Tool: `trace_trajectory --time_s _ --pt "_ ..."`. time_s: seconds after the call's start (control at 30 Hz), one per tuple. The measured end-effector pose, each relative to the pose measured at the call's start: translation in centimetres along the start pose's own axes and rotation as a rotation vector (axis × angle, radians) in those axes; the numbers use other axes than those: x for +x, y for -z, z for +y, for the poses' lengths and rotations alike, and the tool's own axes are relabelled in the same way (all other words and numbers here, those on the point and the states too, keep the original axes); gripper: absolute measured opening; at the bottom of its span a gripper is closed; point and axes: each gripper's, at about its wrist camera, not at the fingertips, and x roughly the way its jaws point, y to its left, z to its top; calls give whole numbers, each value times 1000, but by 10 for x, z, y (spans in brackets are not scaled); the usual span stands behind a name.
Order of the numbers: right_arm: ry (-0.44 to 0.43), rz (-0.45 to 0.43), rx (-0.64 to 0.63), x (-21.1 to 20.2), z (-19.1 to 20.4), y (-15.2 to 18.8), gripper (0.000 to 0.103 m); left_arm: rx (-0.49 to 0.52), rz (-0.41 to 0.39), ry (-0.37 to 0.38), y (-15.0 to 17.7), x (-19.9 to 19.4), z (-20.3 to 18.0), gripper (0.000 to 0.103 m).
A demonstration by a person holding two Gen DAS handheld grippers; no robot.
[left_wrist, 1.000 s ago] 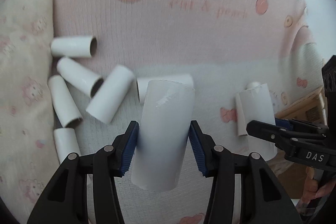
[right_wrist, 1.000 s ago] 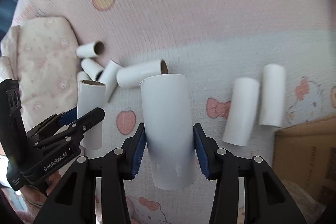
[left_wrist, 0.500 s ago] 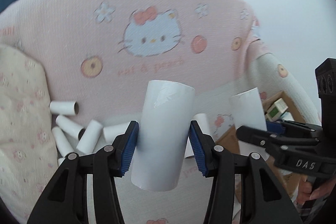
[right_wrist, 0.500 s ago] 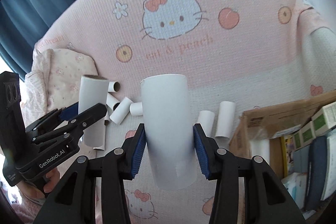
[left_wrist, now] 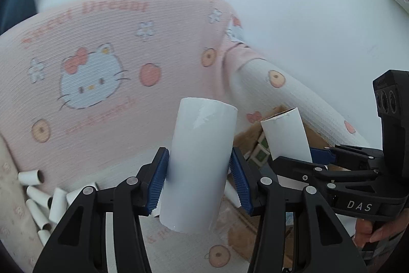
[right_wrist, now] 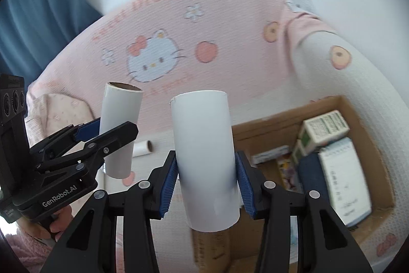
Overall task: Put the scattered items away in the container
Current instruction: 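Lift both held tubes and carry them toward the cardboard box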
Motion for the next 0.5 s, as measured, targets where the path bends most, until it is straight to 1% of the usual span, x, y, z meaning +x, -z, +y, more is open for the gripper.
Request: trace_trajectory --time_s 0.13,0.23,0.33,0.5 --pt "18 29 27 7 -26 0 42 46 21 44 -11 19 -22 53" --pt "35 79 49 20 -42 1 42 84 52 69 -18 34 -38 53" --pt "55 153 65 39 -57 2 42 89 86 92 -21 54 -44 53" --pt "15 312 133 80 -79 8 42 73 152 162 -21 82 -46 53"
